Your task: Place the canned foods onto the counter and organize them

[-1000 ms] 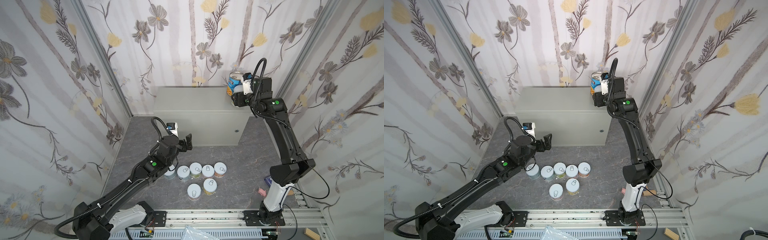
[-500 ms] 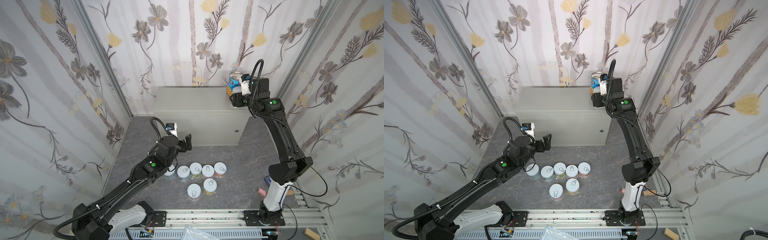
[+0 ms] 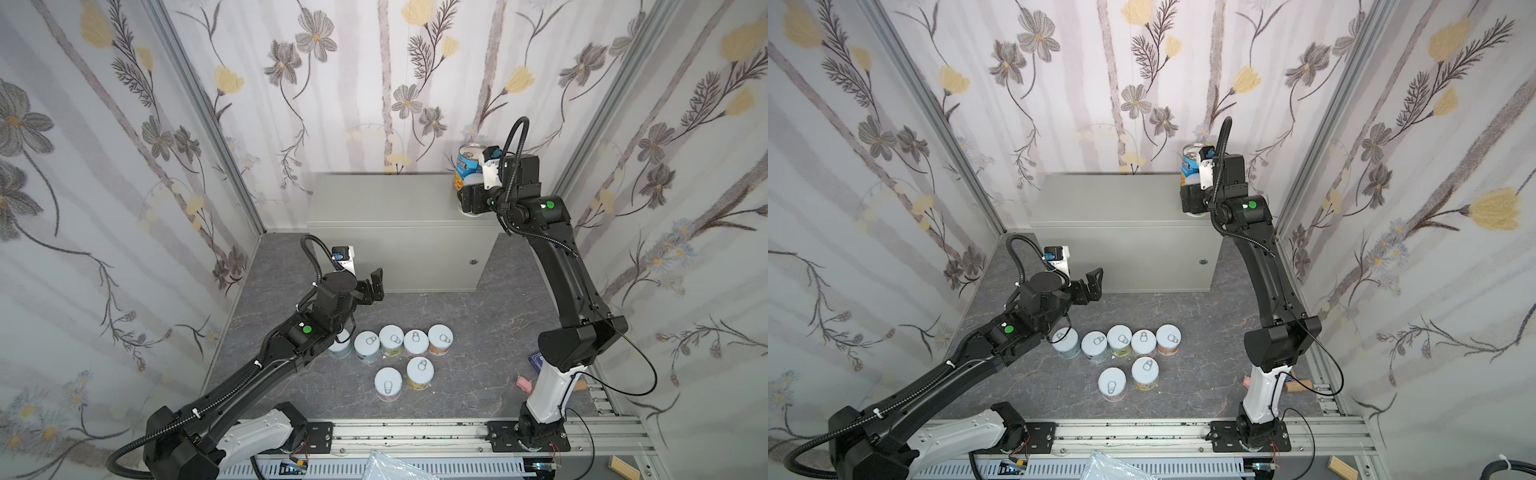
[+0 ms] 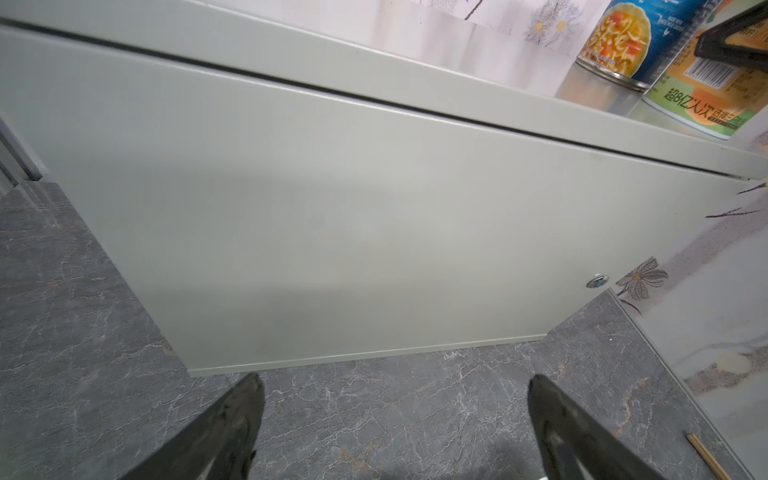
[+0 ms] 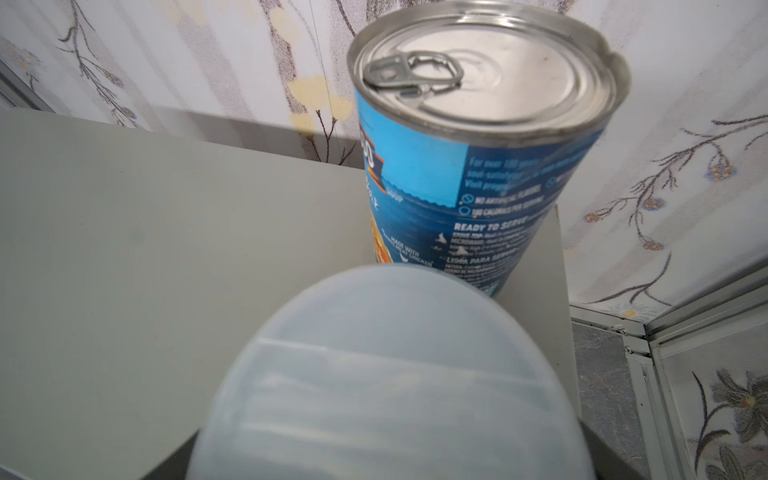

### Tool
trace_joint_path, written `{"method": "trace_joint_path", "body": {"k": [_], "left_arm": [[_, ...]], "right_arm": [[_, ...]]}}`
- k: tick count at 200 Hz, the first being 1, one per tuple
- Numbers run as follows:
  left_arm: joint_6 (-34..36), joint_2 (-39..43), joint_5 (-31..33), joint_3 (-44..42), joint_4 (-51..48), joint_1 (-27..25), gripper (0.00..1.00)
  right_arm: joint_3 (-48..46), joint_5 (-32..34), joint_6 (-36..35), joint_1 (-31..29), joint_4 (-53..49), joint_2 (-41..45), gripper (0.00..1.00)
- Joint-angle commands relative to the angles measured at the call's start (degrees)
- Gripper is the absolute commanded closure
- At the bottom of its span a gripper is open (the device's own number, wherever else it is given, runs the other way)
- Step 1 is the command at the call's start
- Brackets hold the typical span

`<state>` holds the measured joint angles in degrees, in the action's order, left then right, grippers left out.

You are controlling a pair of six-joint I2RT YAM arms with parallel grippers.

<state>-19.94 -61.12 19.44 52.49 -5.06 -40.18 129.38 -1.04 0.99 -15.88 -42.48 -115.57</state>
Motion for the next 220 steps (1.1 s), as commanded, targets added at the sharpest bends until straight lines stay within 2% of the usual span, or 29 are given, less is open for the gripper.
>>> {"method": "trace_joint_path", "body": {"k": [1,45,116,155,220], "left_arm": [[-0.62,-0.05,0.42,0.03,0.06,0.11,0.0],[-0.71,-0.31,0.33,0.08,0.08,0.12,0.0],[-0.67,-0.79,0.37,0.33,0.1,0.11,0.0],[-0.69,-0.85,0.31,0.3,0.27,0.19,0.0],[-0.69,-0.84,0.08,0.29,0.42,0.29,0.0]], "right_arm": [[0.43,2.49,-0.77,-0.71,2.75,0.5,0.08],[0.41,8.02,-0.69,-1.26,3.69,1.31,0.05],[0.34,9.26,-0.71,-1.43,4.2,2.62,0.05],[0.17,6.49,-1.33,-2.11,4.54,4.06,0.02],[-2.73,11.46,-3.29,-5.92,6.73,8.78,0.0]]}}
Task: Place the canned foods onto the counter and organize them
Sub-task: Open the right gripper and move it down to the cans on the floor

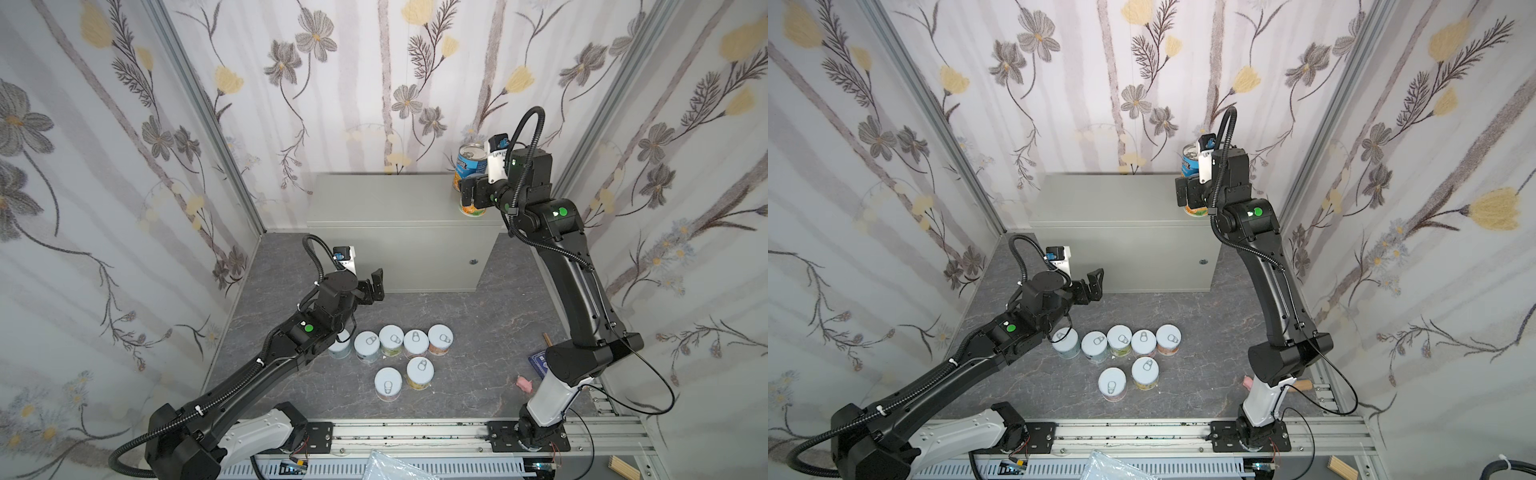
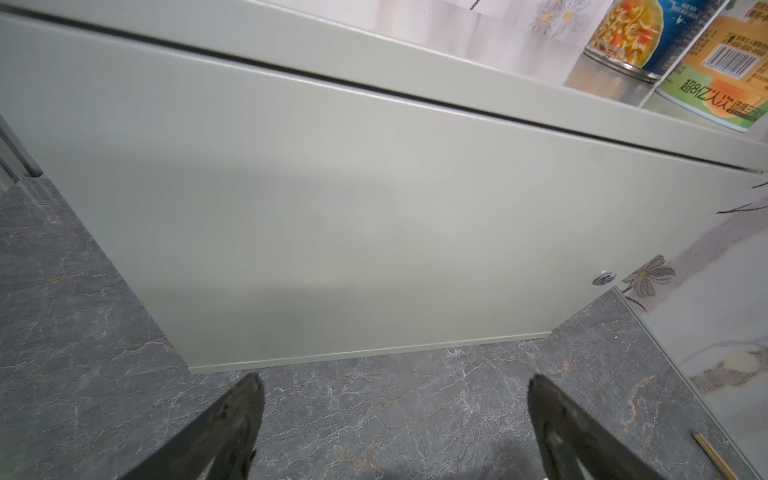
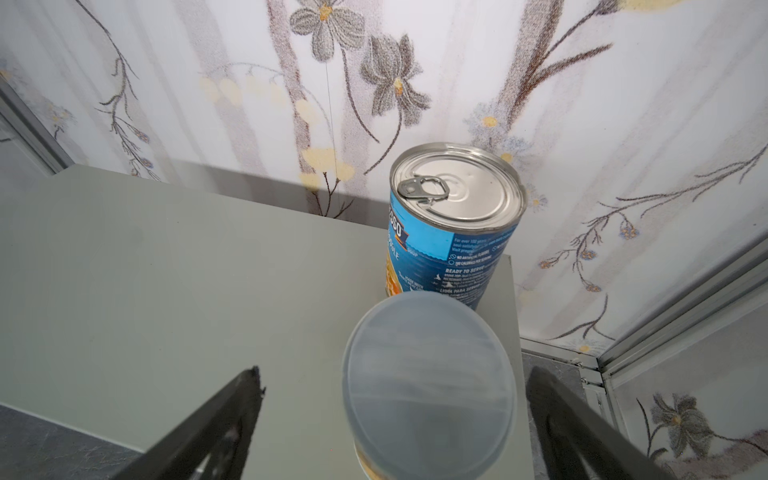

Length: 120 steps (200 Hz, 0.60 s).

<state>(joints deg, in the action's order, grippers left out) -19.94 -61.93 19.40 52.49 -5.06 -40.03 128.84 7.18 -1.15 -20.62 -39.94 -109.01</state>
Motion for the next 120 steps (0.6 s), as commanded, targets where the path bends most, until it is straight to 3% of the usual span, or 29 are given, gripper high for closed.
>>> {"method": "trace_joint_path", "body": {"k": [1,30,68,85,120], "left_arm": [[-0.7,-0.03,0.12,0.27,0.41,0.13,0.0],[-0.62,-0.29,-0.15,0.48,0.57,0.13,0.0],[-1.63,-0.6,1.18,-0.07,1.51,0.26,0.0],[-2.89,-0.44,2.95,-1.58,4.1,0.3,0.0],[-4.54,-0.81,4.24,-2.57,6.18,0.56,0.0]], "right_arm": [[-2.45,3.31,-1.14,-1.26,4.36,2.4,0.0],[-14.35,5.06,-1.35,-3.67,13.27,10.55,0.0],[-42.5,6.19,-0.04,-7.73,36.01,29.79,0.0],[-55.64,3.5,1.38,-9.13,45.46,38.22,0.0],[-70.99,0.12,6.28,-10.5,46.5,48.83,0.0]]}}
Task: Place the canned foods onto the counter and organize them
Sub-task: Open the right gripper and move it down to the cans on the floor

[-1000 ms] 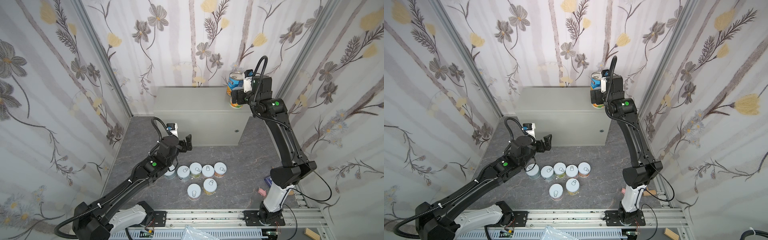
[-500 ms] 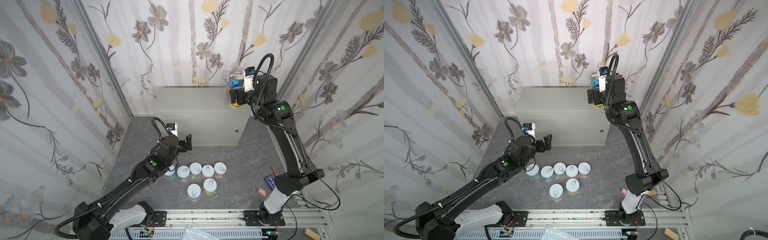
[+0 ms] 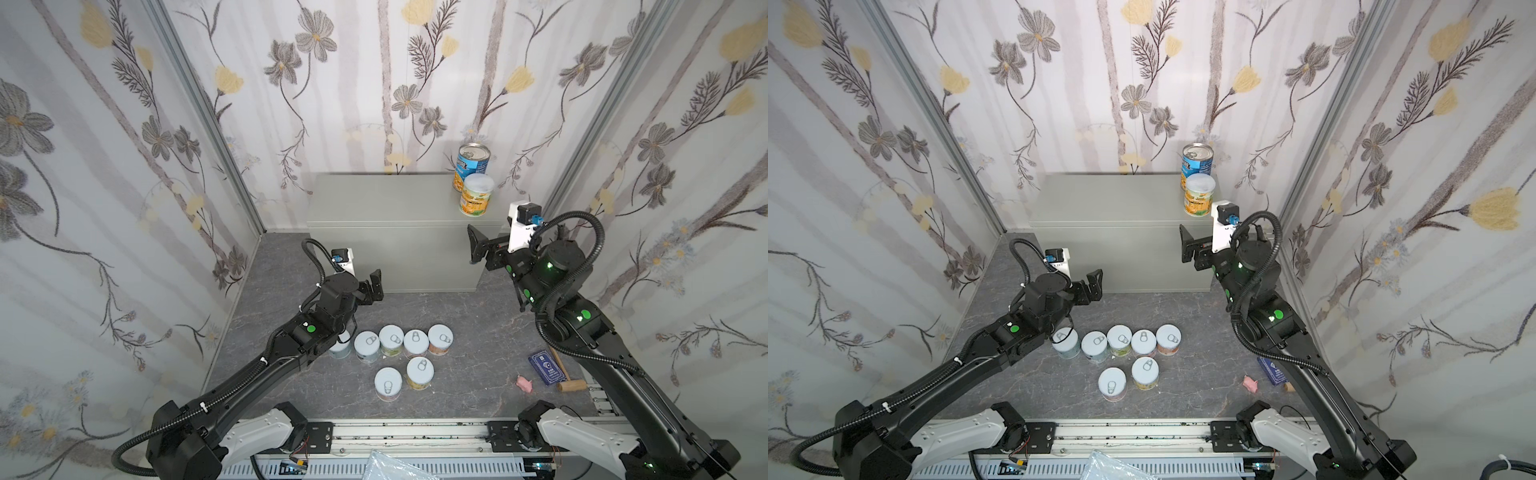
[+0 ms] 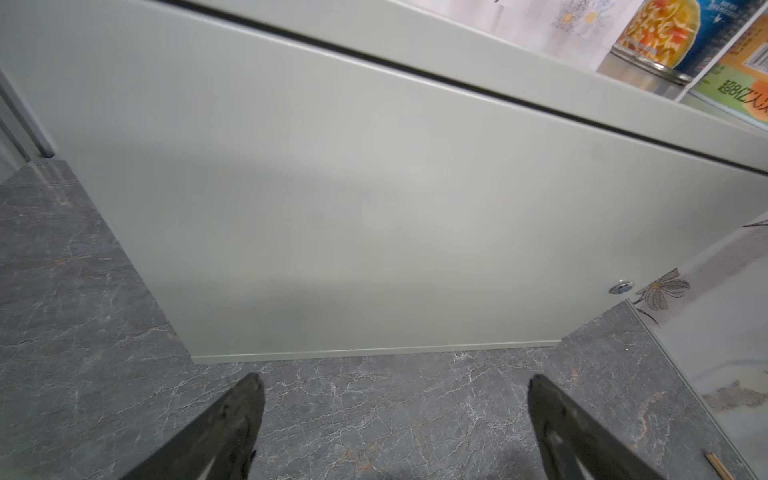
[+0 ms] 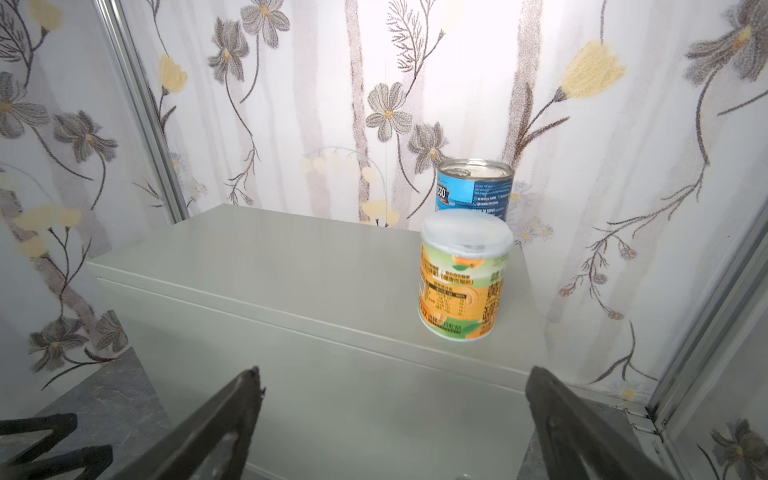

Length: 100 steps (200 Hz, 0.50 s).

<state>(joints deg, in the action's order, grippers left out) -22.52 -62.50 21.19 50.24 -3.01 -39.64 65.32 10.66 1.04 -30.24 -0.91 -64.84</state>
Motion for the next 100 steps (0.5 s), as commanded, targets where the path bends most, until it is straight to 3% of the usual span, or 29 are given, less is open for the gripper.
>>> {"method": "trace_joint_path", "body": {"k": [1,51,79,100], "left_arm": [[-2.03,-0.29,2.45,-0.32,4.18,0.22,0.0],[-4.68,-1.56,3.56,-1.09,5.93,0.61,0.0],[-5.83,-2.4,3.62,-1.18,6.68,0.88,0.0],[-6.25,-2.8,3.86,-1.15,6.77,0.95,0.0]], "right_arm": [[-7.92,-3.58,4.25,-0.92,7.44,4.91,0.0],[-26.19,-13.89,14.51,-1.64,7.79,11.9,0.0],[-32.62,-15.32,18.72,-2.71,5.73,12.27,0.01],[-36.61,-10.35,19.1,-5.72,3.0,12.63,0.0]]}}
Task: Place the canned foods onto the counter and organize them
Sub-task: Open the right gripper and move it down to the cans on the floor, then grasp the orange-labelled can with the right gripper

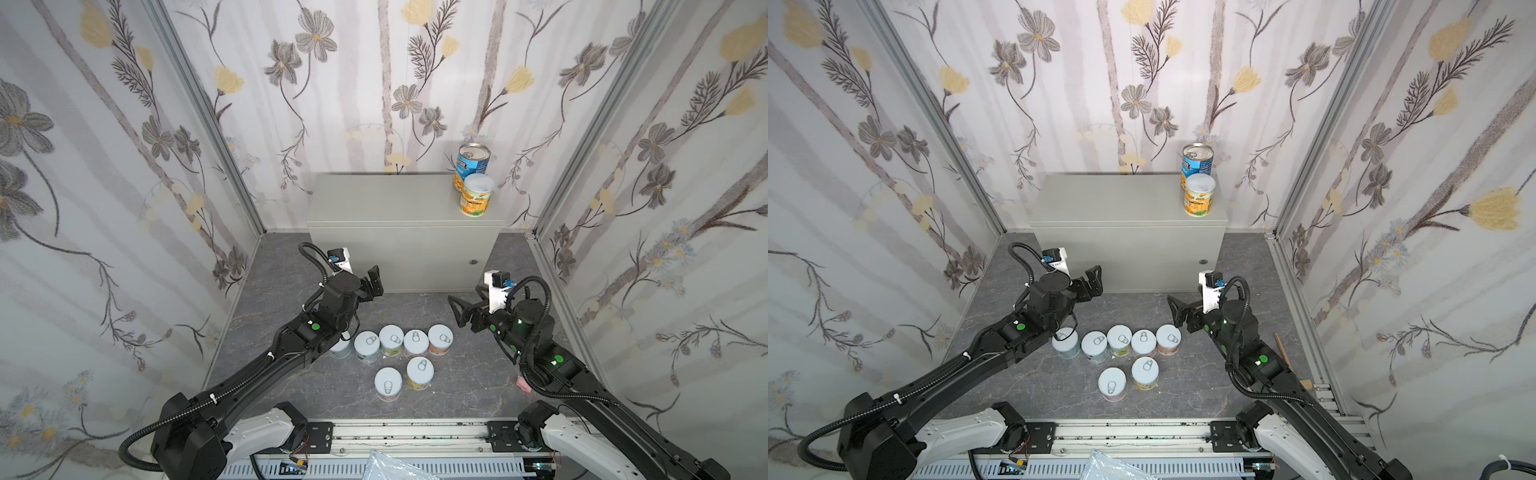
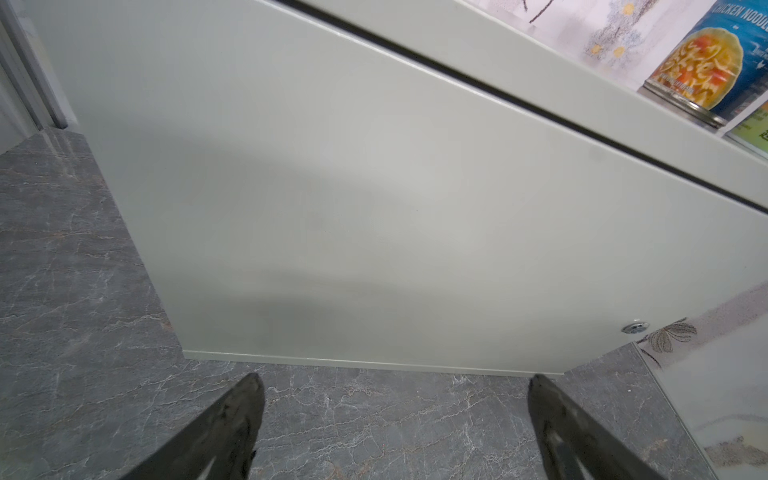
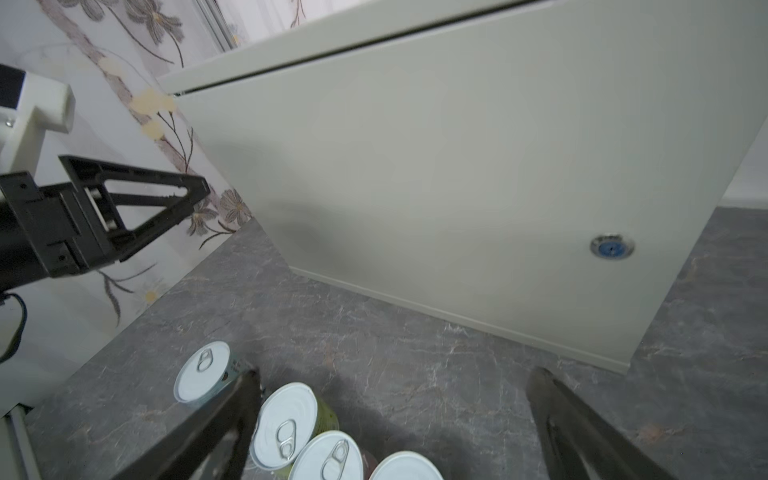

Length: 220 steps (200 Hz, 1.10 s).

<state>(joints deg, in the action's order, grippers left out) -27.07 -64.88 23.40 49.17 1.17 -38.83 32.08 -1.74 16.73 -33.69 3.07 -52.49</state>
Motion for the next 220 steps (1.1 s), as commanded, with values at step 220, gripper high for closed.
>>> {"method": "trace_joint_path", "body": {"k": [220], "left_arm": [[-2.92,-1.18,-3.45,2.05,-3.17,1.63,0.0]], "right_arm": [[-11.86,19.92,11.06,-18.34,12.51,-24.95,0.14]]}}
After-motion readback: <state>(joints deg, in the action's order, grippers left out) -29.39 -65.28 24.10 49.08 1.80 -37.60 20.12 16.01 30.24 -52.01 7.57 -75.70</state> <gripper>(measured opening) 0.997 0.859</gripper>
